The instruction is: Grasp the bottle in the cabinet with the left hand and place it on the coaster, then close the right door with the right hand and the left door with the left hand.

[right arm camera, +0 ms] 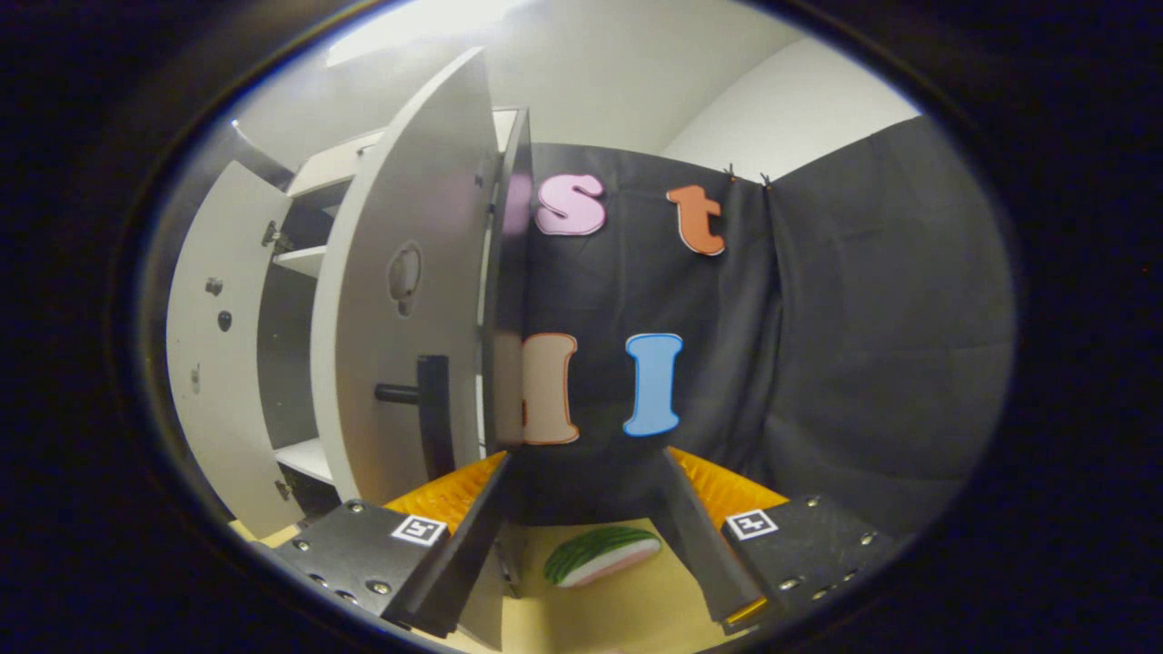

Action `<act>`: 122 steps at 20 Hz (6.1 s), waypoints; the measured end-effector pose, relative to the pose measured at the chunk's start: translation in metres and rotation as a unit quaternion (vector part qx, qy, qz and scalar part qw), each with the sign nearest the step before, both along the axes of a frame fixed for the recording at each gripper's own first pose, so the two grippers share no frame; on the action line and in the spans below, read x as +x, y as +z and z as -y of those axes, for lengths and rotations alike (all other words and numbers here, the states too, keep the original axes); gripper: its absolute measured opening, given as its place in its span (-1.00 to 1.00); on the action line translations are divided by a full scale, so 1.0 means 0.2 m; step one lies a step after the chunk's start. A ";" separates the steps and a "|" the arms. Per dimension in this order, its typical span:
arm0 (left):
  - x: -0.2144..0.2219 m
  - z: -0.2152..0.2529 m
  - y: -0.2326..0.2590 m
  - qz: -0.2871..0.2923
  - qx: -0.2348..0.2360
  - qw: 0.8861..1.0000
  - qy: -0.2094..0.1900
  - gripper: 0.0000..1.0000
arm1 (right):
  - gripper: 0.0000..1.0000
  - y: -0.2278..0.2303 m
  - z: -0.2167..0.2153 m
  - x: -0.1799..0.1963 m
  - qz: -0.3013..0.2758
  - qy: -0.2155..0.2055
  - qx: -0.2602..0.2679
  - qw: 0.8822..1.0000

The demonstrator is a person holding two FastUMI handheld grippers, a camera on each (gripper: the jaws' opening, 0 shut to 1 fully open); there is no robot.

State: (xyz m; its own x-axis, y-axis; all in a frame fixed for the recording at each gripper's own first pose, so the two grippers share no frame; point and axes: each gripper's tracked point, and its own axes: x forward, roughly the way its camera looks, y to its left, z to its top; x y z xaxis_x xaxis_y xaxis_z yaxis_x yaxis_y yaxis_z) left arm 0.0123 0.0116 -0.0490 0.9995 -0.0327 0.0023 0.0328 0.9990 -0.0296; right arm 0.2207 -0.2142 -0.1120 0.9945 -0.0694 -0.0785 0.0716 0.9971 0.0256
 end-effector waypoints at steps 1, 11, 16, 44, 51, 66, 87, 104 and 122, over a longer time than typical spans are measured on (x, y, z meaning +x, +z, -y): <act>-0.04 -0.01 0.01 0.001 0.001 1.000 0.005 0.87 | 0.70 0.01 -0.02 0.01 0.000 0.003 -0.007 1.000; -0.08 -0.08 0.12 0.022 0.003 1.000 0.014 0.92 | 0.77 0.03 -0.25 -0.03 -0.006 0.006 0.015 1.000; -0.08 -0.10 0.07 0.011 0.011 1.000 0.009 0.93 | 0.77 0.05 -0.38 -0.03 0.009 0.023 0.032 0.999; 0.15 -0.64 -0.21 -0.017 0.003 1.000 0.011 0.93 | 0.84 0.00 -0.88 0.07 0.015 0.064 0.089 0.994; 0.21 -0.93 -0.30 -0.029 -0.014 0.999 0.021 0.93 | 0.75 -0.03 -0.99 0.17 0.008 0.060 0.095 0.994; 0.71 -0.96 -0.23 0.001 -0.058 0.998 -0.038 0.93 | 0.90 -0.02 -0.94 0.09 0.006 0.022 0.059 0.998; 0.67 -0.68 -0.27 -0.055 -0.039 0.996 0.054 0.85 | 0.83 0.12 -0.89 -0.65 0.022 0.104 0.007 0.994; 0.78 -0.46 -0.30 -0.074 -0.050 0.996 0.031 0.85 | 0.90 0.07 -0.82 -0.67 0.018 0.099 0.014 0.995; 0.82 -0.26 -0.32 -0.089 -0.050 0.995 0.003 0.87 | 0.89 0.07 -0.77 -0.86 -0.001 0.071 0.002 0.997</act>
